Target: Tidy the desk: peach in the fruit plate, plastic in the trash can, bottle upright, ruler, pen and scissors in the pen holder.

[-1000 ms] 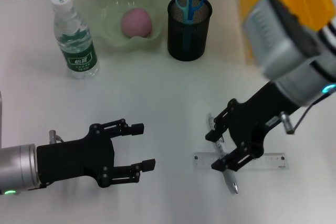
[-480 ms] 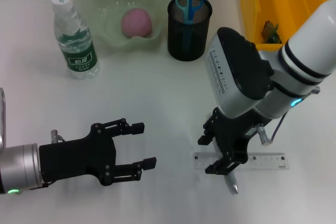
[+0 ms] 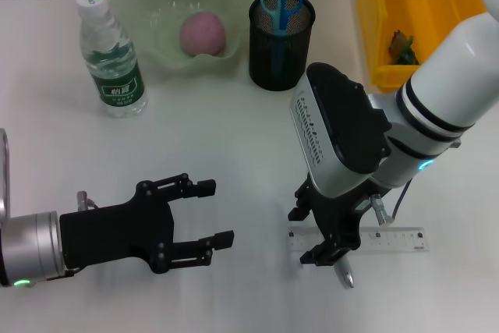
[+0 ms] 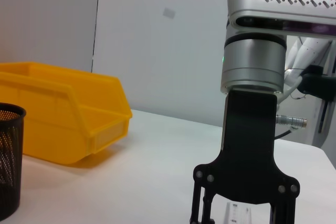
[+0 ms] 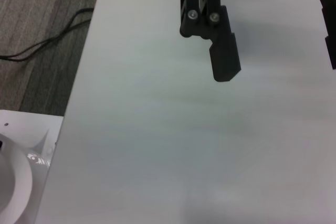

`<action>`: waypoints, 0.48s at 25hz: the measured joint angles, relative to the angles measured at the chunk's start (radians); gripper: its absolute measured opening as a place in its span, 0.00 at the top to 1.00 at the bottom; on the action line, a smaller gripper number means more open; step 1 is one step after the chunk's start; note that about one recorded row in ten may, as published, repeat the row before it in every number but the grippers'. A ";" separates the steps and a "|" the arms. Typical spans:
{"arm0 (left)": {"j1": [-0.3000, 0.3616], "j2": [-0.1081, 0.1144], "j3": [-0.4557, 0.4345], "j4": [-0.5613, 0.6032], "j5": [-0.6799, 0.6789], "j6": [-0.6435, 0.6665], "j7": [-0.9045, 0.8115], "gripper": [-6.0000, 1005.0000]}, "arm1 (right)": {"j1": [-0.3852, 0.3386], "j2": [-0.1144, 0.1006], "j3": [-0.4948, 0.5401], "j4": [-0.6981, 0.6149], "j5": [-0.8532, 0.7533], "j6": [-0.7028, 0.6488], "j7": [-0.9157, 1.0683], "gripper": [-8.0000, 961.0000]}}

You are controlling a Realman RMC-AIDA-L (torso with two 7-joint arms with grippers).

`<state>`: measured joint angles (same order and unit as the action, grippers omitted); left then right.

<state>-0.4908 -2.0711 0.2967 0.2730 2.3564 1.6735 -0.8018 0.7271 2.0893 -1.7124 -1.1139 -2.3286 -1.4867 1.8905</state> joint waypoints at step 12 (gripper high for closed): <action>-0.004 0.002 -0.002 -0.011 0.000 -0.005 0.000 0.22 | 0.001 0.000 -0.027 0.017 0.000 0.027 -0.002 0.35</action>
<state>-0.4948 -2.0693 0.2945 0.2621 2.3561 1.6688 -0.8013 0.7282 2.0893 -1.7390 -1.0967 -2.3286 -1.4594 1.8886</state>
